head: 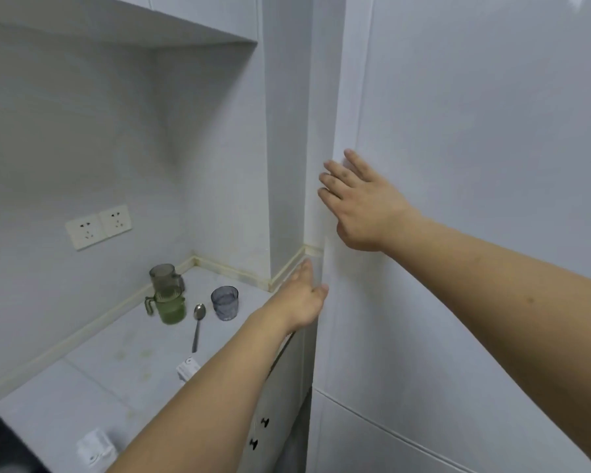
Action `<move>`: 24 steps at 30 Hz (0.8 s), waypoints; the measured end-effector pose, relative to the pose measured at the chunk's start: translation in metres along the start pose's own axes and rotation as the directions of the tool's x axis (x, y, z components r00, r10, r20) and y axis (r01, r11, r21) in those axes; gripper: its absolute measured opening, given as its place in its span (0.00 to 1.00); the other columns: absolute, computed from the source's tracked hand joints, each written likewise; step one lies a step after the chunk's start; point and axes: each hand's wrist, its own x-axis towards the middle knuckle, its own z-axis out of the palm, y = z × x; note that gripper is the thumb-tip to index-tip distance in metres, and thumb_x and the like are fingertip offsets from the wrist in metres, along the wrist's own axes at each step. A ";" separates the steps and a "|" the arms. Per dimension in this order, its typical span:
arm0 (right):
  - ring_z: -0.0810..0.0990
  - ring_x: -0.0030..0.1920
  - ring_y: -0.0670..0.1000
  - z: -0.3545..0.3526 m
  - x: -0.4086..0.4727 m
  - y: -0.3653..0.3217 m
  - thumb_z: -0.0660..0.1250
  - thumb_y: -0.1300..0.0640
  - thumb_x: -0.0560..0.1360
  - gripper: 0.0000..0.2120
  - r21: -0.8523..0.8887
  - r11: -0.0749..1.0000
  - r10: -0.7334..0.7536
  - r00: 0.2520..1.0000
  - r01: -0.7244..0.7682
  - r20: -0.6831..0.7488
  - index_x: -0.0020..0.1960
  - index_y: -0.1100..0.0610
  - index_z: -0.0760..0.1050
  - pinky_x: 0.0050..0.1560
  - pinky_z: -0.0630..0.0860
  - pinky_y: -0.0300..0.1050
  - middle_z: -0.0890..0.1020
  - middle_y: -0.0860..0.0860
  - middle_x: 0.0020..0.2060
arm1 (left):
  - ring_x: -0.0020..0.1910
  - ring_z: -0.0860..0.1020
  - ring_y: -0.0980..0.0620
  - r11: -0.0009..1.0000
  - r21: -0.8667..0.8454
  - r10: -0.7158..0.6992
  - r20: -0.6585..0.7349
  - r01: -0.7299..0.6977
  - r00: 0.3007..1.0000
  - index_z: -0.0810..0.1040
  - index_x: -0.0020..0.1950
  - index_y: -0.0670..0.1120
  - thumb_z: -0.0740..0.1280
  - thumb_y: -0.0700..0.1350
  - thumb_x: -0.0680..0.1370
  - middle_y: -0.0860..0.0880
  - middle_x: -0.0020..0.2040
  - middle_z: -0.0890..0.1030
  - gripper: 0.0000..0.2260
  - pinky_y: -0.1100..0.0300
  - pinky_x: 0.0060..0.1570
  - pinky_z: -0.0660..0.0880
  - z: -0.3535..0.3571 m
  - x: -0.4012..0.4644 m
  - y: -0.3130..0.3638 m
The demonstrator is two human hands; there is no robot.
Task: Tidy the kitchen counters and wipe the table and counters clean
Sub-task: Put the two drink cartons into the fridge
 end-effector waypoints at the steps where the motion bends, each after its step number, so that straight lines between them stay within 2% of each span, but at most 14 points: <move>1: 0.54 0.76 0.60 0.005 0.005 0.004 0.41 0.53 0.74 0.31 -0.015 1.000 -0.008 1.000 0.008 -0.003 0.73 0.60 0.65 0.73 0.37 0.60 0.65 0.59 0.73 | 0.78 0.46 0.54 0.999 -0.048 0.026 0.011 -0.026 1.000 0.43 0.79 0.46 0.52 0.52 0.83 0.51 0.79 0.45 0.29 0.57 0.76 0.45 0.003 0.010 0.002; 3: 0.66 0.71 0.61 0.015 0.011 0.006 0.43 0.55 0.71 0.31 0.003 0.999 -0.054 0.997 0.054 -0.054 0.61 0.62 0.78 0.74 0.49 0.63 0.77 0.61 0.62 | 0.77 0.50 0.56 0.985 -0.159 0.073 0.004 -0.071 0.997 0.46 0.80 0.50 0.53 0.54 0.81 0.53 0.79 0.50 0.30 0.53 0.76 0.50 0.010 0.022 0.003; 5: 0.74 0.64 0.62 0.019 0.014 0.006 0.46 0.57 0.70 0.28 0.003 0.996 -0.087 0.989 0.088 -0.121 0.50 0.64 0.82 0.71 0.60 0.66 0.82 0.61 0.51 | 0.73 0.63 0.55 0.953 -0.302 0.040 -0.013 -0.042 0.999 0.55 0.78 0.53 0.54 0.54 0.78 0.55 0.75 0.64 0.28 0.53 0.72 0.62 0.013 0.032 0.007; 6: 0.74 0.64 0.62 0.016 0.016 0.008 0.47 0.57 0.70 0.26 -0.010 0.996 -0.093 0.989 0.092 -0.117 0.50 0.64 0.82 0.70 0.61 0.65 0.81 0.61 0.50 | 0.66 0.71 0.56 0.932 -0.361 0.012 -0.026 -0.021 1.000 0.63 0.74 0.52 0.55 0.52 0.78 0.55 0.69 0.72 0.23 0.58 0.65 0.69 0.012 0.035 0.011; 8: 0.66 0.70 0.60 0.007 0.018 0.009 0.47 0.57 0.75 0.24 -0.011 0.996 -0.093 0.992 0.093 -0.087 0.61 0.61 0.77 0.75 0.50 0.61 0.77 0.59 0.60 | 0.52 0.76 0.60 0.897 -0.443 -0.034 -0.050 0.008 0.998 0.70 0.65 0.50 0.56 0.46 0.81 0.54 0.57 0.78 0.13 0.67 0.48 0.71 0.007 0.036 0.018; 10: 0.59 0.73 0.58 -0.001 0.020 0.004 0.46 0.55 0.79 0.23 -0.001 0.998 -0.062 0.997 0.062 -0.056 0.68 0.59 0.70 0.75 0.40 0.59 0.72 0.57 0.66 | 0.47 0.75 0.59 0.894 -0.448 -0.039 -0.103 -0.011 0.994 0.72 0.62 0.46 0.56 0.43 0.82 0.52 0.52 0.78 0.11 0.68 0.43 0.70 0.004 0.032 0.018; 12: 0.59 0.73 0.58 -0.013 0.015 0.003 0.46 0.55 0.79 0.23 -0.048 0.995 -0.090 0.992 0.086 -0.085 0.69 0.58 0.69 0.76 0.39 0.57 0.72 0.56 0.66 | 0.43 0.75 0.59 0.890 -0.454 -0.040 -0.166 -0.040 0.985 0.73 0.59 0.45 0.55 0.40 0.82 0.52 0.48 0.78 0.10 0.69 0.39 0.70 0.007 0.020 0.018; 14: 0.61 0.72 0.58 -0.015 0.004 0.002 0.45 0.56 0.78 0.24 -0.041 0.994 -0.111 0.981 0.105 -0.160 0.68 0.58 0.71 0.76 0.39 0.57 0.74 0.55 0.64 | 0.45 0.76 0.59 0.856 -0.516 -0.077 -0.171 -0.023 0.982 0.74 0.58 0.45 0.55 0.41 0.83 0.51 0.49 0.79 0.09 0.73 0.39 0.70 0.013 0.001 0.011; 15: 0.63 0.71 0.58 -0.015 -0.003 0.000 0.44 0.57 0.77 0.26 -0.034 0.993 -0.121 0.972 0.117 -0.203 0.66 0.57 0.73 0.76 0.41 0.57 0.75 0.54 0.63 | 0.48 0.77 0.57 0.845 -0.535 -0.093 -0.180 -0.018 0.979 0.74 0.59 0.46 0.56 0.42 0.83 0.51 0.51 0.79 0.09 0.72 0.42 0.71 0.015 -0.008 0.008; 17: 0.69 0.68 0.57 -0.019 -0.017 -0.006 0.42 0.57 0.73 0.29 -0.025 0.992 -0.122 0.954 0.120 -0.275 0.60 0.56 0.78 0.76 0.49 0.56 0.79 0.52 0.57 | 0.54 0.77 0.55 0.840 -0.542 -0.108 -0.204 -0.020 0.973 0.75 0.60 0.47 0.56 0.44 0.83 0.51 0.54 0.80 0.10 0.68 0.49 0.71 0.018 -0.032 0.006; 19: 0.73 0.64 0.56 -0.035 -0.034 -0.015 0.43 0.57 0.72 0.28 -0.003 0.989 -0.142 0.937 0.149 -0.319 0.54 0.56 0.82 0.75 0.55 0.56 0.81 0.52 0.52 | 0.56 0.77 0.56 0.857 -0.514 -0.119 -0.238 -0.022 0.964 0.75 0.61 0.47 0.57 0.46 0.83 0.53 0.55 0.80 0.10 0.70 0.50 0.70 0.020 -0.064 0.008; 22: 0.74 0.62 0.58 -0.062 -0.062 -0.023 0.45 0.58 0.71 0.26 0.021 0.982 -0.160 0.891 0.186 -0.425 0.51 0.59 0.82 0.74 0.54 0.56 0.81 0.55 0.50 | 0.53 0.77 0.61 0.887 -0.460 -0.114 -0.300 -0.038 0.947 0.76 0.60 0.48 0.57 0.46 0.83 0.56 0.52 0.80 0.10 0.78 0.44 0.69 0.025 -0.117 0.016; 24: 0.73 0.63 0.59 -0.076 -0.083 -0.028 0.46 0.59 0.71 0.26 0.052 0.979 -0.153 0.873 0.199 -0.464 0.51 0.61 0.81 0.73 0.53 0.56 0.81 0.57 0.51 | 0.53 0.78 0.58 0.906 -0.421 -0.110 -0.332 -0.043 0.937 0.77 0.59 0.48 0.56 0.47 0.83 0.56 0.52 0.80 0.11 0.74 0.47 0.70 0.032 -0.146 0.018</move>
